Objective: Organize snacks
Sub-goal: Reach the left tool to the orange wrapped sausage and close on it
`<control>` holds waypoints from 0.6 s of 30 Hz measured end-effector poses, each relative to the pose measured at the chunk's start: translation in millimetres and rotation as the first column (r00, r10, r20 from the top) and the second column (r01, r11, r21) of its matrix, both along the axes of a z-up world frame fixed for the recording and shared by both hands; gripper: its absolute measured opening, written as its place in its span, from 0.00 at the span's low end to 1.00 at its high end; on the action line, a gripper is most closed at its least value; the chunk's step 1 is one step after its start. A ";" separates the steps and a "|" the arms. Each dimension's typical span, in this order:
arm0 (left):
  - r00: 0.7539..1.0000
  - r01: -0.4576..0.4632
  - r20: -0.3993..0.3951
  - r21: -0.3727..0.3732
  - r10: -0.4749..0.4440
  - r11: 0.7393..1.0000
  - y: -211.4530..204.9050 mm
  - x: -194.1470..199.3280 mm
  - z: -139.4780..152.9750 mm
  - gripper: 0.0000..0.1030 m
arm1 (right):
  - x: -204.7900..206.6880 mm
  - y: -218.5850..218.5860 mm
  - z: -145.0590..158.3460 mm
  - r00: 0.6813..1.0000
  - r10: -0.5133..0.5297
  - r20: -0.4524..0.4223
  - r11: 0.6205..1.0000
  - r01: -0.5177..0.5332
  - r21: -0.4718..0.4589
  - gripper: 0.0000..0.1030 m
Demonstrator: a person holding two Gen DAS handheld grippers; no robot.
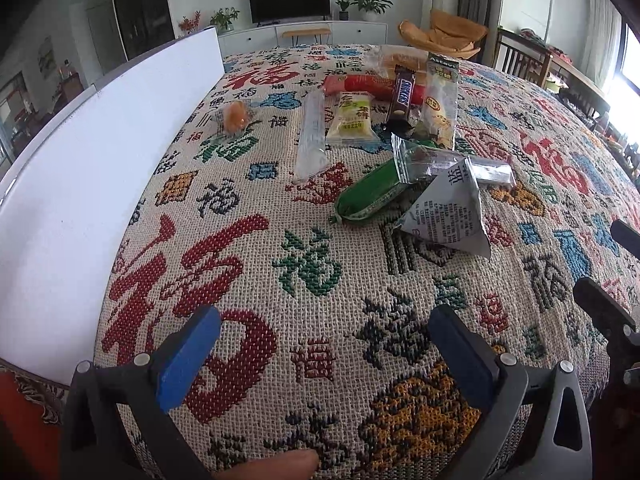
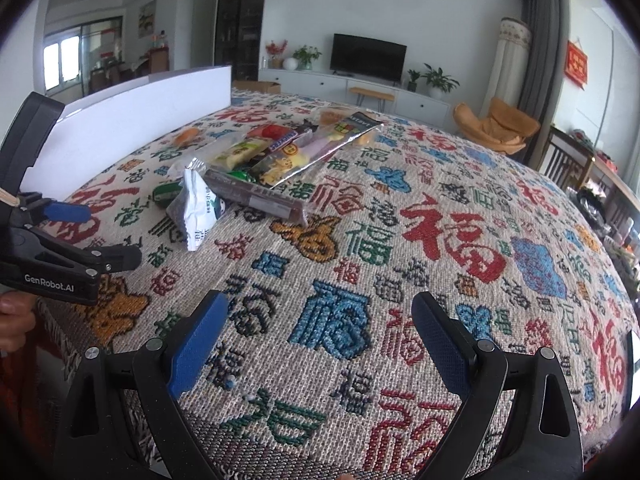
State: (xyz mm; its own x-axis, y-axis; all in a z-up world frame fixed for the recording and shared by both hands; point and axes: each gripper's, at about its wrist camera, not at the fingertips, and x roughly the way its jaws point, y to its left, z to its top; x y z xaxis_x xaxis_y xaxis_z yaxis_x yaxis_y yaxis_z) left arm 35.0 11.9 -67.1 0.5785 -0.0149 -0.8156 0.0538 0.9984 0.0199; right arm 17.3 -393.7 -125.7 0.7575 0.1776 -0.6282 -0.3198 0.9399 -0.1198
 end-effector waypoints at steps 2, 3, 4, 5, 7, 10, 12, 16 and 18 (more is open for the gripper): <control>1.000 -0.004 -0.004 -0.008 0.004 1.000 1.3 0.4 -0.4 1.00 | 0.4 0.7 -0.9 1.000 0.004 -0.006 1.000 -0.004 -0.001 0.92; 1.000 -0.007 -0.007 -0.012 0.007 1.000 2.2 1.3 -0.3 1.00 | 0.6 0.2 -1.0 1.000 0.003 -0.008 1.000 -0.003 0.001 0.92; 1.000 -0.008 -0.010 -0.015 0.008 1.000 2.8 1.8 -0.3 1.00 | 1.0 -0.6 -0.8 1.000 0.001 -0.011 1.000 -0.001 0.003 0.92; 1.000 -0.010 -0.012 -0.017 0.010 1.000 3.0 2.2 -0.2 1.00 | 1.3 -1.6 -0.8 1.000 -0.001 -0.013 1.000 0.001 0.006 0.92; 1.000 -0.013 -0.013 -0.016 0.013 1.000 2.8 2.6 0.0 1.00 | 2.8 -2.8 -1.3 1.000 -0.007 -0.016 1.000 0.007 0.010 0.92; 1.000 -0.018 -0.016 -0.018 0.018 1.000 3.2 3.2 -0.1 1.00 | 4.4 -4.3 -1.9 1.000 -0.012 -0.021 1.000 0.012 0.012 0.92; 1.000 -0.019 -0.021 -0.019 0.019 1.000 3.7 4.1 -0.3 1.00 | 4.4 -3.9 -2.1 1.000 -0.012 -0.021 1.000 0.012 0.011 0.92; 0.999 -0.019 -0.032 -0.017 0.018 1.000 4.3 5.0 -0.6 1.00 | 4.3 -4.2 -2.2 1.000 -0.010 -0.020 1.000 0.010 0.008 0.92; 0.999 -0.009 -0.040 -0.017 0.009 1.000 4.7 5.7 -0.5 1.00 | 3.9 -5.4 -1.7 1.000 -0.012 -0.015 1.000 0.012 0.004 0.92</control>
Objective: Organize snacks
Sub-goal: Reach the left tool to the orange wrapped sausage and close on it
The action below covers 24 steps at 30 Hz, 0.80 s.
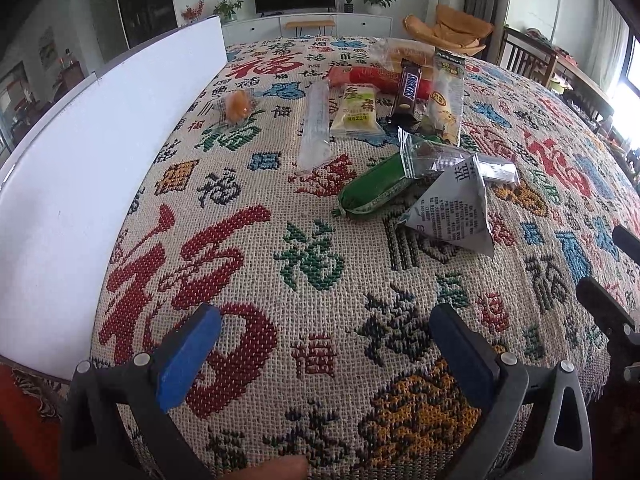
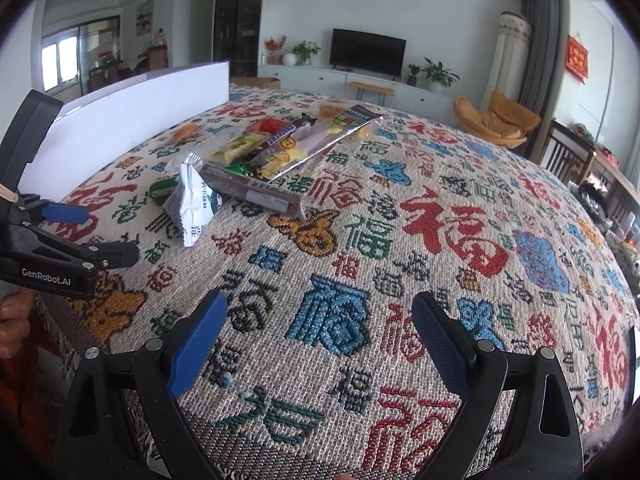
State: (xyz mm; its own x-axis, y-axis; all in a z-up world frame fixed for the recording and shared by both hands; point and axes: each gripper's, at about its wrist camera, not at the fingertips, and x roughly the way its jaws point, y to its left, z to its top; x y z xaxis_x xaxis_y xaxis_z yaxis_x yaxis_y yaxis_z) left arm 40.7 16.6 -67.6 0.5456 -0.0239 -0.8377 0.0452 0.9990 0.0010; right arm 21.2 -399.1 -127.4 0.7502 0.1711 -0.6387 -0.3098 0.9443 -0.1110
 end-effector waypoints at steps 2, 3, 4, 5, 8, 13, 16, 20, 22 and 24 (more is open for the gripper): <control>1.000 0.023 -0.009 0.000 -0.023 1.000 1.2 0.4 0.1 1.00 | 0.5 -5.6 2.2 1.000 -0.012 0.002 1.000 0.012 0.015 0.92; 0.999 0.032 -0.015 -0.003 -0.032 0.999 2.1 0.7 0.2 1.00 | 1.3 -9.4 3.1 1.000 -0.021 -0.003 0.999 0.021 0.031 0.92; 0.999 0.039 -0.016 -0.004 -0.039 0.999 2.6 0.9 0.3 1.00 | 3.2 -13.3 3.4 0.999 -0.029 -0.015 0.998 0.029 0.050 0.92; 0.999 0.045 -0.014 -0.004 -0.045 0.999 2.7 0.7 0.1 1.00 | 5.1 -16.3 3.1 0.999 -0.036 -0.031 0.997 0.038 0.069 0.92; 0.998 0.055 -0.007 -0.005 -0.055 0.998 3.0 1.0 0.1 1.00 | 11.8 -19.5 -1.2 0.993 -0.013 -0.119 0.991 0.029 0.133 0.92; 0.997 0.072 -0.004 -0.008 -0.072 0.997 4.3 1.7 0.1 1.00 | 26.4 8.6 3.4 0.978 0.085 -0.189 0.988 -0.058 0.143 0.92; 0.997 0.082 -0.001 -0.009 -0.082 0.997 5.8 1.1 0.1 1.00 | 57.6 28.9 -3.7 0.958 0.067 -0.280 0.997 -0.054 0.051 0.92; 0.996 0.092 0.000 -0.010 -0.092 0.996 6.8 0.8 0.1 1.00 | 89.5 62.9 -10.0 0.948 0.123 -0.295 0.988 -0.144 -0.050 0.92; 0.995 0.097 0.002 -0.009 -0.097 0.995 7.2 0.4 0.2 1.00 | 111.9 64.3 -10.1 0.954 0.067 -0.291 0.994 -0.088 -0.058 0.92; 0.995 0.104 0.002 -0.010 -0.104 0.995 8.6 0.0 0.1 1.00 | 131.8 50.1 -12.3 0.952 -0.007 -0.305 1.000 0.001 -0.018 0.92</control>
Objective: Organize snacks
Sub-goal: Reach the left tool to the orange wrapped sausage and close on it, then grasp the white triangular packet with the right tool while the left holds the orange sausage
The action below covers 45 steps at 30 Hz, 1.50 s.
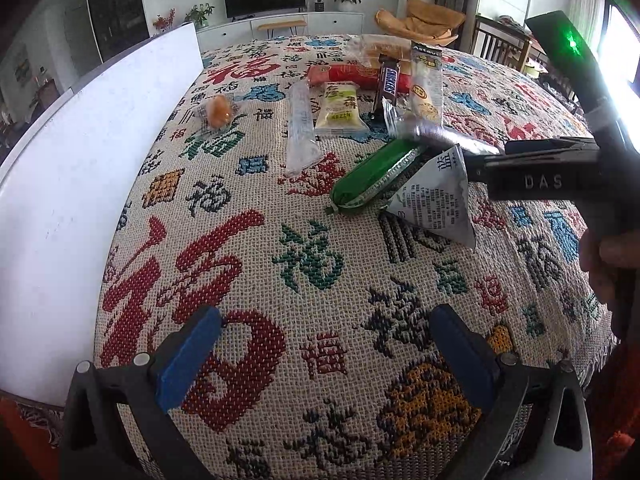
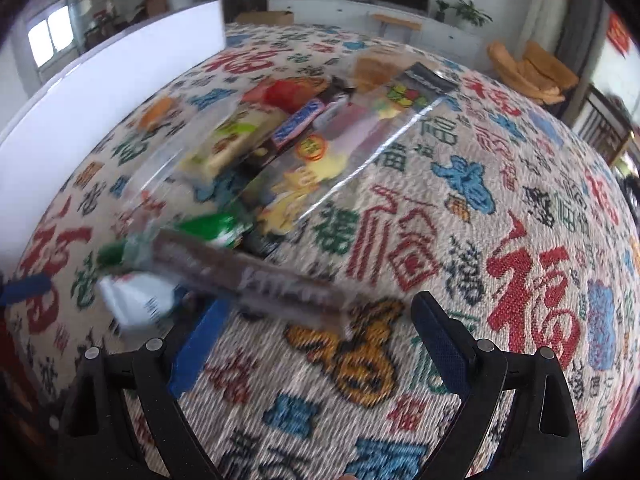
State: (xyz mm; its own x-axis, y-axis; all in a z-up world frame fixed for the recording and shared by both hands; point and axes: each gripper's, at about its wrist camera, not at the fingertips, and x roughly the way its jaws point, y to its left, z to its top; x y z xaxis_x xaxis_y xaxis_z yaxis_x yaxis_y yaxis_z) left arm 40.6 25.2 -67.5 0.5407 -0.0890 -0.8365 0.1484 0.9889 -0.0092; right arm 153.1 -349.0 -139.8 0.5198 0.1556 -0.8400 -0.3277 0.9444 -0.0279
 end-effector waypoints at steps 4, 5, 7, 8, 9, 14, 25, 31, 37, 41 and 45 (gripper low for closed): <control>1.000 -0.003 0.004 -0.006 0.003 1.000 3.5 0.0 0.3 1.00 | -2.9 -30.7 0.2 0.999 -0.040 0.021 0.999 0.040 0.021 0.92; 1.000 -0.009 0.003 -0.009 0.009 1.000 4.4 1.0 0.6 1.00 | -7.3 -37.7 -0.2 0.999 -0.033 0.033 0.999 0.032 0.021 0.92; 0.999 -0.036 -0.004 -0.030 0.036 0.999 8.8 5.3 2.4 1.00 | -13.6 -52.7 -0.2 0.998 -0.033 0.048 0.999 0.031 0.040 0.92; 0.998 -0.058 -0.007 -0.064 0.058 0.996 14.0 8.4 4.8 1.00 | -15.3 -57.2 -0.5 0.998 -0.036 0.059 0.999 0.033 0.040 0.92; 0.997 -0.081 -0.010 -0.111 0.081 0.990 21.2 12.8 8.1 1.00 | -16.9 -61.8 -0.4 0.997 -0.038 0.065 0.998 0.035 0.051 0.92; 0.987 -0.155 -0.015 -0.314 0.159 0.937 54.1 68.8 46.7 1.00 | -18.6 -59.8 0.8 0.996 -0.053 0.073 0.998 0.051 0.036 0.92; 0.946 -0.305 -0.163 -0.142 0.281 0.942 66.4 216.5 25.8 0.73 | -17.3 -60.8 -0.5 0.996 -0.055 0.071 0.998 0.053 0.041 0.93; 0.950 -0.300 -0.119 -0.083 0.289 0.950 66.9 219.1 20.7 0.39 | -17.5 -61.9 -0.5 0.996 -0.055 0.071 0.998 0.052 0.043 0.93; 0.967 -0.240 -0.133 -0.186 0.218 0.953 72.4 180.0 24.1 0.38 | -17.2 -61.9 -0.1 0.996 -0.056 0.071 0.998 0.053 0.043 0.93; 0.986 -0.140 -0.123 -0.211 0.116 0.967 62.3 122.9 33.4 0.38 | -17.4 -62.4 -0.5 0.996 -0.055 0.071 0.998 0.052 0.044 0.93; 0.993 -0.092 -0.089 -0.231 0.073 0.969 61.9 80.5 42.8 0.38 | -17.4 -62.7 -0.1 0.996 -0.055 0.071 0.998 0.052 0.044 0.93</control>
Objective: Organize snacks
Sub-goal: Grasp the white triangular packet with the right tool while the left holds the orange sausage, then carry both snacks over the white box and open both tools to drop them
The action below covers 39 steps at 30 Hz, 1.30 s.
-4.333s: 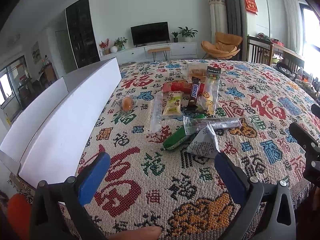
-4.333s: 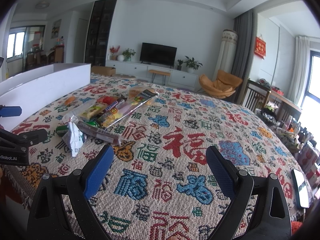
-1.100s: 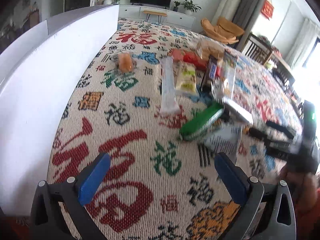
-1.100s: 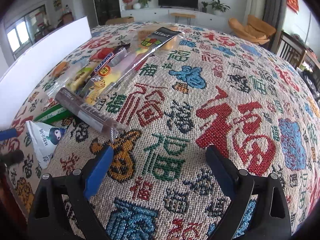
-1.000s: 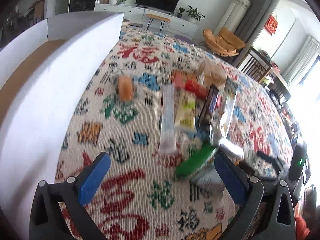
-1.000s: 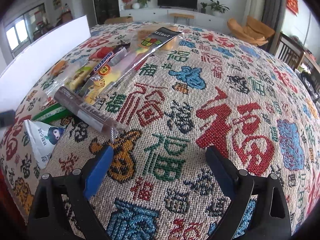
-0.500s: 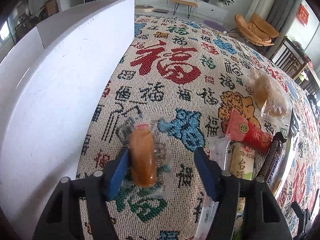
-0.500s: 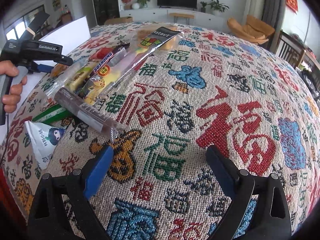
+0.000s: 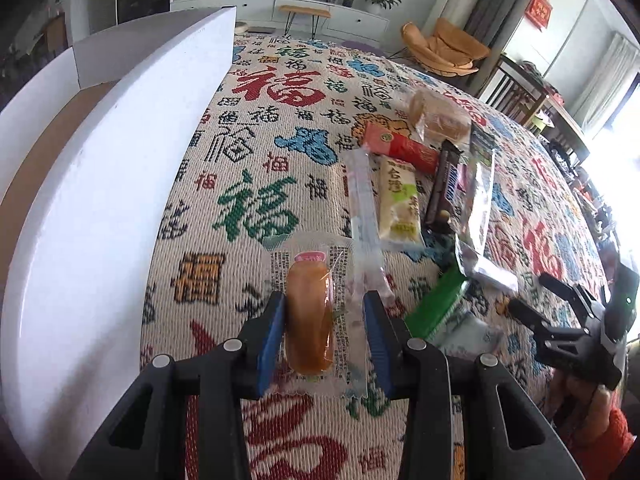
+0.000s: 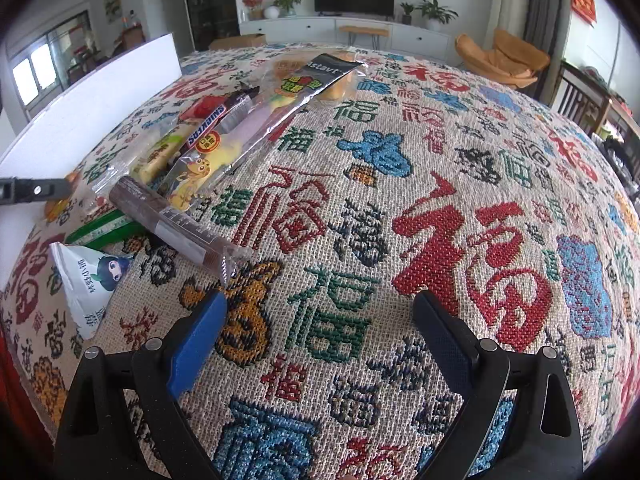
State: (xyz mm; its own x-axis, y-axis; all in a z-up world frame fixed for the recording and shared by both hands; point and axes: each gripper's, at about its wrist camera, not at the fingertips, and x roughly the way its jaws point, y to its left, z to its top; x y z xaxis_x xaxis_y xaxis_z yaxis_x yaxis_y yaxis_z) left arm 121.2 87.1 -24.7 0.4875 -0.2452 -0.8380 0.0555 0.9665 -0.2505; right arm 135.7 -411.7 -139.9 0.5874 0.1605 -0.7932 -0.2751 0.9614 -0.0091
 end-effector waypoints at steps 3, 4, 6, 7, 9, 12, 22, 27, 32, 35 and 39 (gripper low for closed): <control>1.000 -0.010 0.022 -0.035 0.010 0.999 4.4 -19.8 4.6 0.38 | 0.1 -0.6 0.3 1.000 0.001 -0.001 1.000 -0.001 0.003 0.94; 1.000 -0.013 0.027 -0.045 0.014 0.999 5.6 -24.5 6.0 0.38 | 0.0 -1.4 0.7 1.000 0.001 -0.001 1.000 -0.001 0.009 0.94; 0.999 -0.016 0.042 -0.068 0.019 0.998 8.1 -33.7 10.4 0.38 | -3.5 -6.4 4.9 1.000 0.004 0.008 0.998 -0.004 0.062 0.92; 0.998 -0.013 0.054 -0.079 0.017 0.997 7.8 -39.2 14.4 0.38 | -9.6 -10.0 9.7 1.000 0.003 0.002 0.993 -0.003 0.115 0.92; 0.997 -0.002 0.077 -0.089 0.009 0.996 5.7 -47.4 21.1 0.38 | -29.8 -7.0 25.2 0.996 0.092 0.011 0.958 -0.092 0.271 0.92; 0.995 0.010 0.101 -0.116 0.001 0.993 1.1 -53.1 28.3 0.38 | -51.8 43.6 39.1 0.958 0.286 0.021 0.914 -0.280 0.294 0.92; 0.992 0.002 0.124 -0.138 0.015 0.990 8.6 -74.7 37.5 0.38 | -24.3 133.3 9.1 0.948 0.310 -0.073 0.940 -0.294 0.171 0.35; 0.990 0.022 0.141 -0.164 0.001 0.986 4.5 -80.4 42.1 0.38 | -29.3 105.8 22.2 0.957 0.280 -0.071 0.940 -0.258 0.222 0.17; 0.988 0.034 0.157 -0.165 -0.008 0.986 1.7 -82.5 48.4 0.38 | -29.8 92.4 24.0 0.959 0.271 -0.082 0.946 -0.249 0.209 0.16; 0.988 0.023 0.155 -0.169 0.003 0.985 4.0 -83.7 49.6 0.38 | -31.6 89.8 21.8 0.961 0.266 -0.072 0.949 -0.248 0.195 0.42; 0.988 0.016 0.156 -0.177 0.012 0.984 6.1 -84.5 50.4 0.38 | -30.3 93.4 21.0 0.962 0.267 -0.061 0.943 -0.248 0.220 0.76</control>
State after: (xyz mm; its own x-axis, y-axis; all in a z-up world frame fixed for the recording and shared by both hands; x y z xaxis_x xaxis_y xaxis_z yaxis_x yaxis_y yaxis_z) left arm 36.7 93.3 25.7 0.6081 -0.3839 -0.6949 0.1095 0.9075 -0.4055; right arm 105.3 -318.3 -118.9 0.4323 0.4645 -0.7729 -0.5042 0.8351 0.2198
